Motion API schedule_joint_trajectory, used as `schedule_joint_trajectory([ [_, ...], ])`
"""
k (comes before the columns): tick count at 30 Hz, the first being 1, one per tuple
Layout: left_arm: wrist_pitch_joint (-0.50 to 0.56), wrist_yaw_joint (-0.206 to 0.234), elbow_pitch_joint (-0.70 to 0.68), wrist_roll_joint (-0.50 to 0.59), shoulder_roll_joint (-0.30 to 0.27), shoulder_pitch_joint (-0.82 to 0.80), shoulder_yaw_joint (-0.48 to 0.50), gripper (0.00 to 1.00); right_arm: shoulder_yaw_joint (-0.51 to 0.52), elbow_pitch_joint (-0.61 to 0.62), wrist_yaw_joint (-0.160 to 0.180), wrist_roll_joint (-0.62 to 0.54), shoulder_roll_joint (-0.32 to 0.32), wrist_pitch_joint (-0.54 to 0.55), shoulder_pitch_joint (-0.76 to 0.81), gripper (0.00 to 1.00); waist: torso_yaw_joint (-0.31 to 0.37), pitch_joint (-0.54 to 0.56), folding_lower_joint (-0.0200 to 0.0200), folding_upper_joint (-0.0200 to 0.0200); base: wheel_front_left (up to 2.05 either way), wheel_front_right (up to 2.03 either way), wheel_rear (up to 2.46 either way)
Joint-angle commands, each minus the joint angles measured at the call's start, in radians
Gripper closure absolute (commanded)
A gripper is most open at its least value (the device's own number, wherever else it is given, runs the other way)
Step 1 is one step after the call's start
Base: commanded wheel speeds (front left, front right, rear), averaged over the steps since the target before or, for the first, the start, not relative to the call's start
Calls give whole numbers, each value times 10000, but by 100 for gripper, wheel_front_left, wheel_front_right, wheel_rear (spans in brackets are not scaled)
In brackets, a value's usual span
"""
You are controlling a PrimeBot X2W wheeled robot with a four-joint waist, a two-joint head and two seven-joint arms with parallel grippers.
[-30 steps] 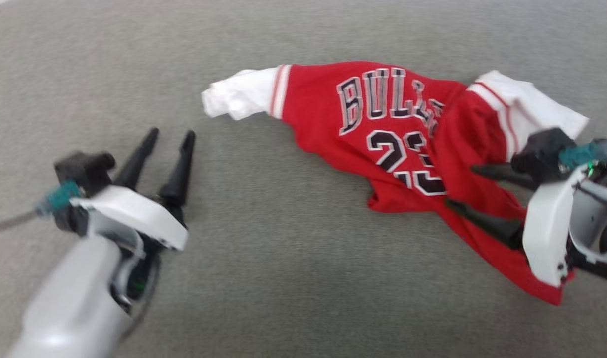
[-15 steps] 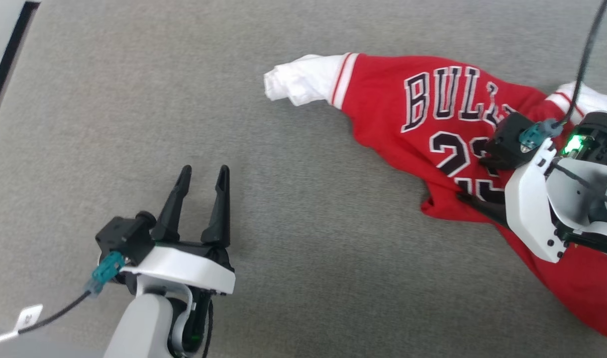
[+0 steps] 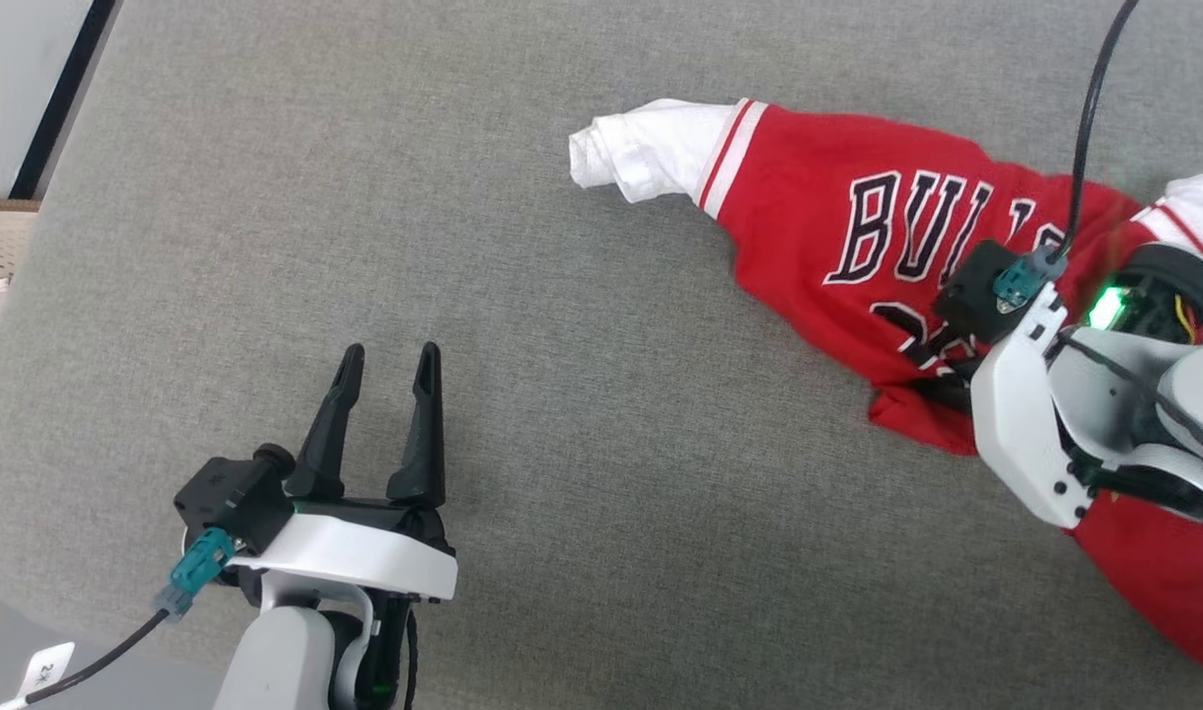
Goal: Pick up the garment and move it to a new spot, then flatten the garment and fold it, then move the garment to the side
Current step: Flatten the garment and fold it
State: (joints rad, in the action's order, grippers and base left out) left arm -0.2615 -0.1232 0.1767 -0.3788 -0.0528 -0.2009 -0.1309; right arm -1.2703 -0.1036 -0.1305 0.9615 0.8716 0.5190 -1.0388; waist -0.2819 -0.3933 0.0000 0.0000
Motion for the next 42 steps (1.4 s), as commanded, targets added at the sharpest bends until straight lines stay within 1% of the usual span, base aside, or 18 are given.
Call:
schedule_joint_trajectory([
  [1,-47,-27,-48,-3,11,96,53,0,-139,73,-4,122,-58,-27,165,100,27,25,0,0,0,0,0],
  [5,-47,-63,-45,-140,15,165,91,0,-105,921,-2,664,77,116,253,100,158,115,0,0,0,0,0],
  [11,-48,-70,-31,-165,15,217,164,0,-108,2709,-2,833,519,1261,1027,100,361,227,0,0,0,0,0],
  [14,-48,-77,1,-130,16,184,182,0,-112,3359,-2,867,710,1551,1532,100,431,250,0,0,0,0,0],
  [17,-48,-81,-4,-83,15,188,212,0,-115,3746,-2,744,842,1583,2017,100,494,274,0,0,0,0,0],
  [18,-48,-82,-31,-55,15,217,246,0,-112,3881,-2,771,893,1439,2358,100,543,291,0,0,0,0,0],
  [21,-48,-84,-91,-19,17,284,347,0,-99,3813,-2,752,904,1049,2669,100,672,313,0,0,0,0,0],
  [22,-48,-84,-99,-12,17,286,363,0,-22,3723,-2,664,914,831,2713,67,706,318,0,0,0,0,0],
  [23,-48,-84,-102,-2,15,293,381,0,132,3605,-2,639,890,517,2742,15,747,325,0,0,0,0,0],
  [24,-48,-85,-99,12,15,296,393,0,330,3462,-1,690,862,199,2814,0,784,335,0,0,0,0,0],
  [27,-48,-85,-94,31,14,309,415,0,923,3395,-2,978,1035,-483,2963,0,893,362,0,0,0,0,0],
  [28,-48,-85,-94,31,14,309,415,0,923,3395,-2,978,1035,-483,2963,0,893,362,0,0,0,0,0],
  [31,-48,-86,-114,22,14,339,415,0,1622,3563,-2,1283,1637,-805,2990,0,976,379,0,0,0,0,0],
  [33,-48,-84,-106,-35,14,355,373,0,2152,3599,-2,1481,2170,-916,2941,0,1008,389,0,0,0,0,0],
  [35,-48,-85,-67,-130,14,343,296,0,2629,3470,-2,1605,2660,-860,2814,0,1020,389,0,0,0,0,0],
  [36,-48,-85,-47,-174,16,322,250,0,2839,3361,-2,1663,2794,-814,2742,0,1023,383,0,0,0,0,0],
  [39,-48,-85,35,-252,13,174,12,0,3258,3012,-2,1511,2958,-475,2398,0,967,322,0,0,0,0,0],
  [42,-48,-85,93,-350,10,-47,-292,0,3488,2563,-2,1342,2950,40,1956,0,774,223,0,0,0,0,0],
])
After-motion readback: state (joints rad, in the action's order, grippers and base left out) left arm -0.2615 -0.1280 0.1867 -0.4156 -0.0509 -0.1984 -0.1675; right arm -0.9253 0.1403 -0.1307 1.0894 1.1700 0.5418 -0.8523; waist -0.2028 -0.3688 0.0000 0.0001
